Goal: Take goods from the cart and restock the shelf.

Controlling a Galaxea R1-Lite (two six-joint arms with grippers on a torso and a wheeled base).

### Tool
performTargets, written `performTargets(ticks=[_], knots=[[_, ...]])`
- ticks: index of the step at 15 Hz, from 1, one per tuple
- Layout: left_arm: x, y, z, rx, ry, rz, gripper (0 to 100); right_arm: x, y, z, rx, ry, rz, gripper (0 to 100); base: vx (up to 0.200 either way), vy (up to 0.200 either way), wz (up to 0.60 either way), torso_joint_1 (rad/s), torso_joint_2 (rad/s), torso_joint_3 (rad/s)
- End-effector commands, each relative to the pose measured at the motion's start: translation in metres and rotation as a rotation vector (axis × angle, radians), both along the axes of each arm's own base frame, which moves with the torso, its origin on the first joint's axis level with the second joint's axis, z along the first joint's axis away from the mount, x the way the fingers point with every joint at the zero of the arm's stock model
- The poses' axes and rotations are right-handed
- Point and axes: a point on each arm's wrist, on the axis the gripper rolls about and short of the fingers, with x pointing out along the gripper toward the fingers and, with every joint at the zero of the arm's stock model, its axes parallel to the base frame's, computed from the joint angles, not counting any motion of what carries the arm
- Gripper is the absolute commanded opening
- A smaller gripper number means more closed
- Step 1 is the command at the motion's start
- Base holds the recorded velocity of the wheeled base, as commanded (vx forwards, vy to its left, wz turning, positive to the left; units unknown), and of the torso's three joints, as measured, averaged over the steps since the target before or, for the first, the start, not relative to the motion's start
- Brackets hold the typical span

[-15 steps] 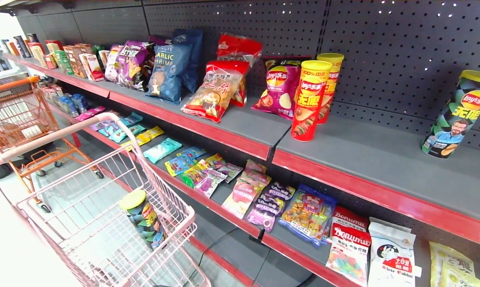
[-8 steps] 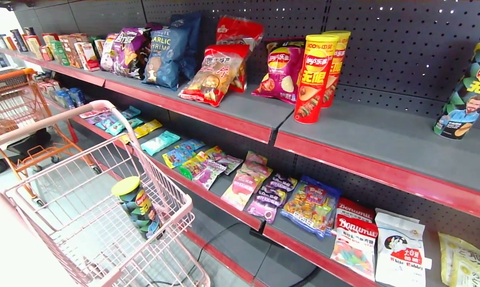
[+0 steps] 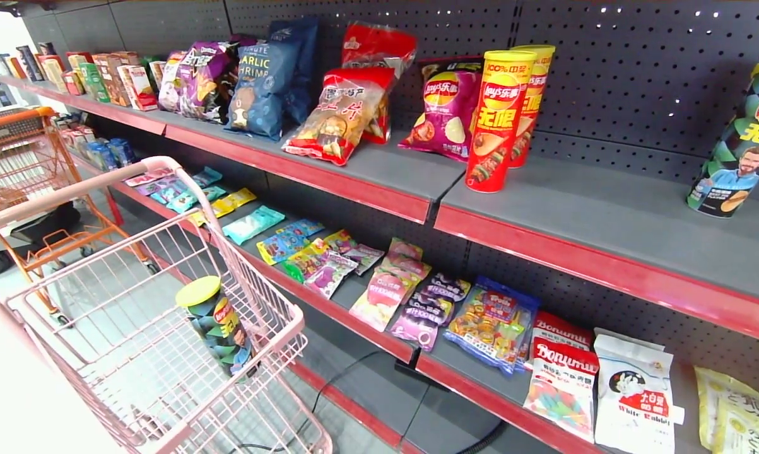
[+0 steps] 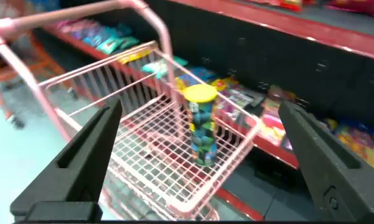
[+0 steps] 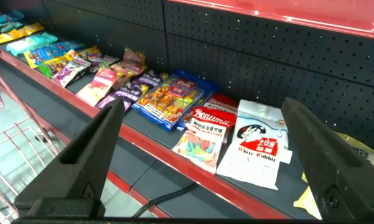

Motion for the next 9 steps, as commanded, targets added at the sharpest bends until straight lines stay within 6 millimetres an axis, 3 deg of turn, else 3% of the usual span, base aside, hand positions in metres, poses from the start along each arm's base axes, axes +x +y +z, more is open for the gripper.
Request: performTargets(ticks=[1,4,9], knots=[[0.095,0.016,-0.005,-0.068,0.278,0.158,100,0.000,0.000,0.000,-0.001,0.000,0.001,100,0.000,0.000,0.00,0.000,0.00,0.000],[0.151,0.025,-0.042,-0.055,0.340,0.006,100,0.000,0.000,0.000,-0.001,0.000,0.001,100,0.000,0.000,0.00,0.000,0.00,0.000],[0.195,0.028,-0.098,-0.027,0.430,-0.138,100,0.000,0.000,0.000,-0.004,0.000,0.002,100,0.000,0.000,0.00,0.000,0.00,0.000]])
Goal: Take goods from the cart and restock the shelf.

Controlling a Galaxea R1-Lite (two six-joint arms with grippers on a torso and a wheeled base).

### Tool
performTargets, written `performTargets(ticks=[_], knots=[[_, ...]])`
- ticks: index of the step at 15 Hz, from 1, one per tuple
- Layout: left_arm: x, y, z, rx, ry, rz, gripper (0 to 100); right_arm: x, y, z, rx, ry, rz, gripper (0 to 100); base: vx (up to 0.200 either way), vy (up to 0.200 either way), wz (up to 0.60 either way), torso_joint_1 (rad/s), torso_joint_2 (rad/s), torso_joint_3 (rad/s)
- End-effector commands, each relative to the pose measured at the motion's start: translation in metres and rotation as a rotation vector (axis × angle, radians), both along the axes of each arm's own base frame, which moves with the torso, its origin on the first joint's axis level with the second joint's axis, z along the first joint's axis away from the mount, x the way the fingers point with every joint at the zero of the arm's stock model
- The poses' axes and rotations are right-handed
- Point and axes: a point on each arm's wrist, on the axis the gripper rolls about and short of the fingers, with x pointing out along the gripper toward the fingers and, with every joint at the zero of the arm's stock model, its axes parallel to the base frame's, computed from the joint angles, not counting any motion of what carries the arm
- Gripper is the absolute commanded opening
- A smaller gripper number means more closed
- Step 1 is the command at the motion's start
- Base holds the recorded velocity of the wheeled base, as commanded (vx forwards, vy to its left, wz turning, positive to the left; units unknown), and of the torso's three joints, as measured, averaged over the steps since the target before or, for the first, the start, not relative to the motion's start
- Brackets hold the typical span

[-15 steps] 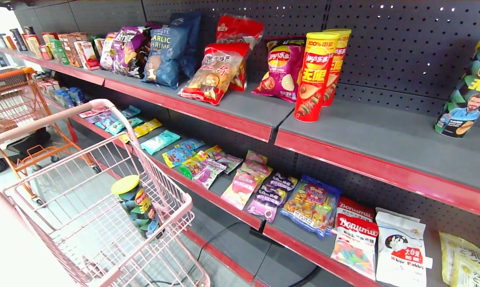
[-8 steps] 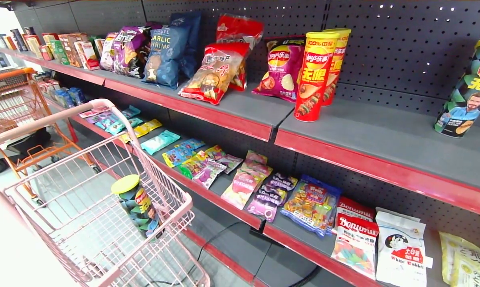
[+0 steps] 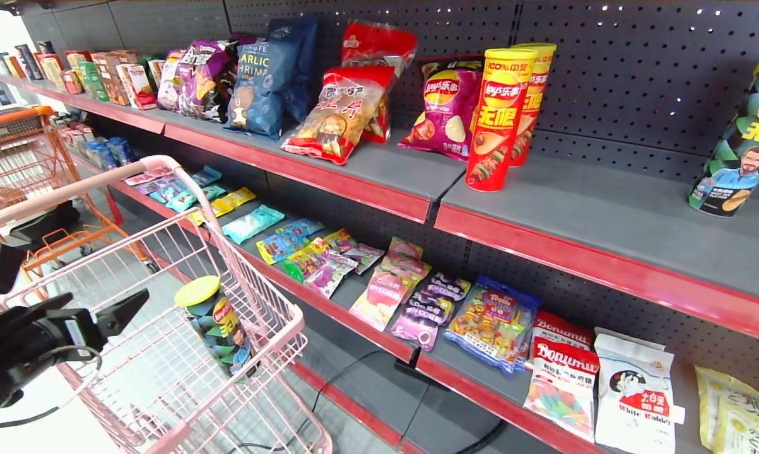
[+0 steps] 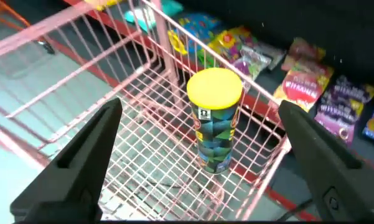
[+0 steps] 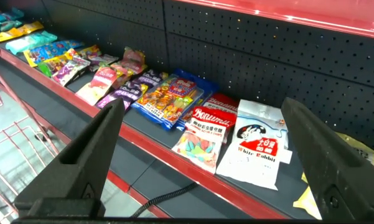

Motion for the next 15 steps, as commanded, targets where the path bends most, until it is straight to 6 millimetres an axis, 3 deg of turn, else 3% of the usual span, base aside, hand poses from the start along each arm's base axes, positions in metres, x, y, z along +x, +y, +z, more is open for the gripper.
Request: performTargets(ticks=[1,6,10,15], knots=[[0.031,0.004,-0.062,-0.026,0.177,-0.064,100,0.000,0.000,0.000,-0.001,0.000,0.000,100,0.000,0.000,0.00,0.000,0.00,0.000],[0.032,-0.002,-0.081,-0.029,0.225,-0.129,100,0.000,0.000,0.000,-0.002,0.000,0.000,100,0.000,0.000,0.00,0.000,0.00,0.000],[0.057,0.002,-0.107,-0.023,0.188,-0.133,100,0.000,0.000,0.000,-0.002,0.000,0.002,100,0.000,0.000,0.00,0.000,0.00,0.000],[0.068,0.003,-0.116,-0.020,0.167,-0.137,100,0.000,0.000,0.000,-0.002,0.000,0.002,100,0.000,0.000,0.00,0.000,0.00,0.000]])
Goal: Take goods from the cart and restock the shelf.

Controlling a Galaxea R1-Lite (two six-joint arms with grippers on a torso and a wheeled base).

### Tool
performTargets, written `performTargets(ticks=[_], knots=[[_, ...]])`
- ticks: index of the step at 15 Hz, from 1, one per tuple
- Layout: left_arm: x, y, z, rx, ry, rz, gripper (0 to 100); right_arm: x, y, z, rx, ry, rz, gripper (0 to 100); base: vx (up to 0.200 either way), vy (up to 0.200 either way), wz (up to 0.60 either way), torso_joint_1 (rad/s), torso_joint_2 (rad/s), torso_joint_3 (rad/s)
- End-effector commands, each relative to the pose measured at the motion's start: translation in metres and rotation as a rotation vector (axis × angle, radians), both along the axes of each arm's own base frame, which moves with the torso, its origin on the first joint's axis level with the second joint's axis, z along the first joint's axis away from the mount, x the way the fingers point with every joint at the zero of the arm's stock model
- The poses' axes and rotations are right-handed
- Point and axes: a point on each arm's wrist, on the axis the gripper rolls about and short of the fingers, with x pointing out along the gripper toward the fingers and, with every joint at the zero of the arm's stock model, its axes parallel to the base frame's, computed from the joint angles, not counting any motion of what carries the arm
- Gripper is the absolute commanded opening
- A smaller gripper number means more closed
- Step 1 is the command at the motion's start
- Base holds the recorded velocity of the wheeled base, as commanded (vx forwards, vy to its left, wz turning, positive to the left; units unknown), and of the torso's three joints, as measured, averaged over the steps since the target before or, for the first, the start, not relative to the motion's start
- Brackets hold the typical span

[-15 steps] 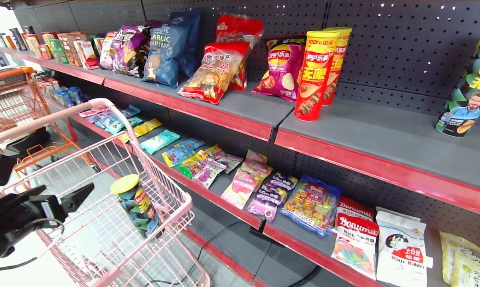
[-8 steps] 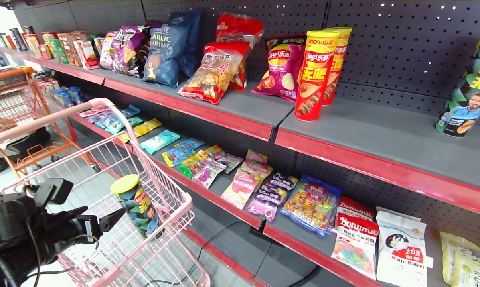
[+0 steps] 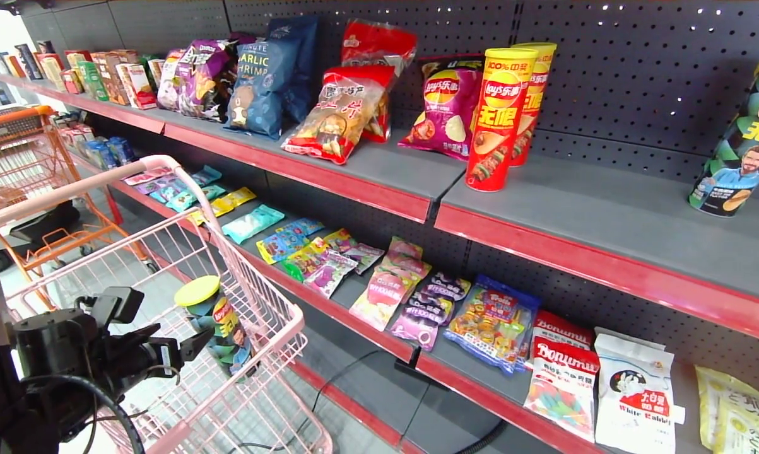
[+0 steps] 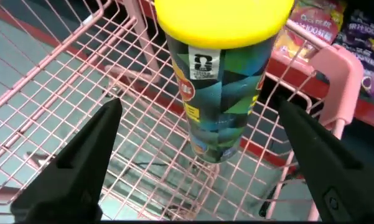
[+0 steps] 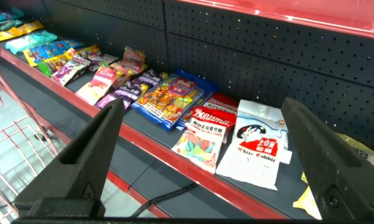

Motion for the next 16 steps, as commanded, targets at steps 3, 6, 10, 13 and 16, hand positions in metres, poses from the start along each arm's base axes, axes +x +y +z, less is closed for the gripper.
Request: performTargets(ticks=[3,6,10,13,16], knots=[[0.010,0.001,-0.007,-0.001,0.004,-0.004,100,0.000,0.000,0.000,0.000,0.000,0.001,100,0.000,0.000,0.00,0.000,0.00,0.000],[0.017,-0.001,-0.005,0.002,-0.014,-0.012,100,0.000,0.000,0.000,0.000,0.000,0.001,100,0.000,0.000,0.00,0.000,0.00,0.000],[0.028,0.001,-0.004,0.002,-0.017,-0.009,100,0.000,0.000,0.000,0.000,0.000,0.001,100,0.000,0.000,0.00,0.000,0.00,0.000],[0.036,-0.001,-0.003,0.004,-0.023,-0.018,100,0.000,0.000,0.000,0.000,0.000,0.001,100,0.000,0.000,0.00,0.000,0.00,0.000],[0.040,-0.008,-0.001,0.005,-0.034,-0.046,100,0.000,0.000,0.000,0.000,0.000,0.001,100,0.000,0.000,0.00,0.000,0.00,0.000]])
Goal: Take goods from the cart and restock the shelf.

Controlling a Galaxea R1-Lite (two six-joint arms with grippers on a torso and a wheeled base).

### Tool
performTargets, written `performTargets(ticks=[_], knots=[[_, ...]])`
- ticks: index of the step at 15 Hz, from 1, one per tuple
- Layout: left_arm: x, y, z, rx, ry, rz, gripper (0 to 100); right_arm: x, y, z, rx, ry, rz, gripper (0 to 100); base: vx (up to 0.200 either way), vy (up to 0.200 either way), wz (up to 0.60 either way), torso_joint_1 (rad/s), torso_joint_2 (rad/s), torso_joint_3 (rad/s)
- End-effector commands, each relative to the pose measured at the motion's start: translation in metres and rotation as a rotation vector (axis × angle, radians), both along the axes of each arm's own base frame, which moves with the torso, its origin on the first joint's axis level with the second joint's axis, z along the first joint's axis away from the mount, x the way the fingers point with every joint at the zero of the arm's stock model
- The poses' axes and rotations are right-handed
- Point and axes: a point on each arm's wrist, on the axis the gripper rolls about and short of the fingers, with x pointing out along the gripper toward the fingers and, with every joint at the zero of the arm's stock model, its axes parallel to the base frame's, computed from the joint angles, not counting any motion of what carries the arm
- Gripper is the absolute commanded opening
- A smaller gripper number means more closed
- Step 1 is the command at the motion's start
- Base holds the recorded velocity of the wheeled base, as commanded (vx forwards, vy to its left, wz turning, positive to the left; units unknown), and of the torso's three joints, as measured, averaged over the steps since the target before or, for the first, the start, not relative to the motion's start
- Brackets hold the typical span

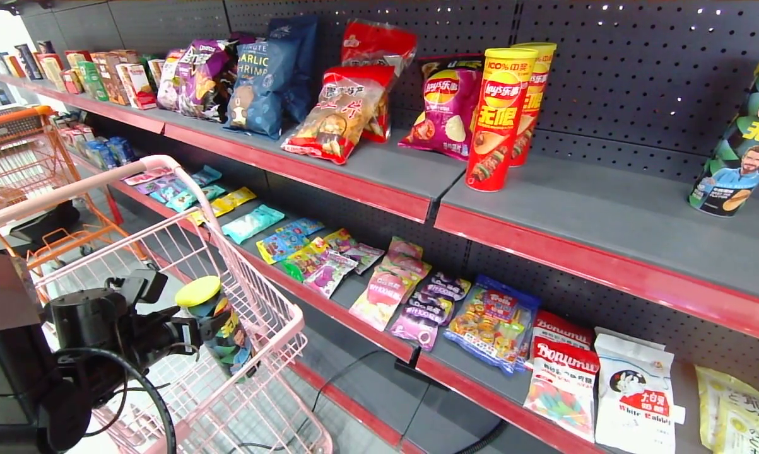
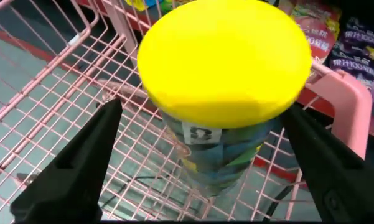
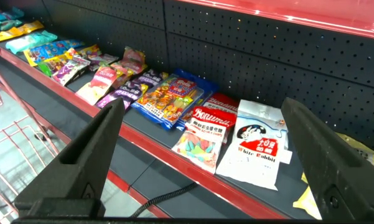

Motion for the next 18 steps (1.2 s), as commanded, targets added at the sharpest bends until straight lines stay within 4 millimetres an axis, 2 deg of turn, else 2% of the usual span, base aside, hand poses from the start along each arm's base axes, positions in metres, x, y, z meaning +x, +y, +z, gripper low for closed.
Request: performTargets(ticks=[1,7,12,18], knots=[[0.004,-0.002,0.002,0.001,-0.009,-0.008,100,0.000,0.000,0.000,0.000,0.000,0.000,100,0.000,0.000,0.00,0.000,0.00,0.000],[0.020,-0.001,0.002,0.006,-0.012,-0.007,100,0.000,0.000,0.000,0.000,0.000,0.000,100,0.000,0.000,0.00,0.000,0.00,0.000],[0.019,-0.015,-0.002,0.007,0.007,-0.049,100,0.000,0.000,0.000,0.000,0.000,0.000,100,0.000,0.000,0.00,0.000,0.00,0.000],[0.020,-0.017,-0.007,0.009,0.023,-0.050,100,0.000,0.000,0.000,0.001,0.000,0.001,100,0.000,0.000,0.00,0.000,0.00,0.000]])
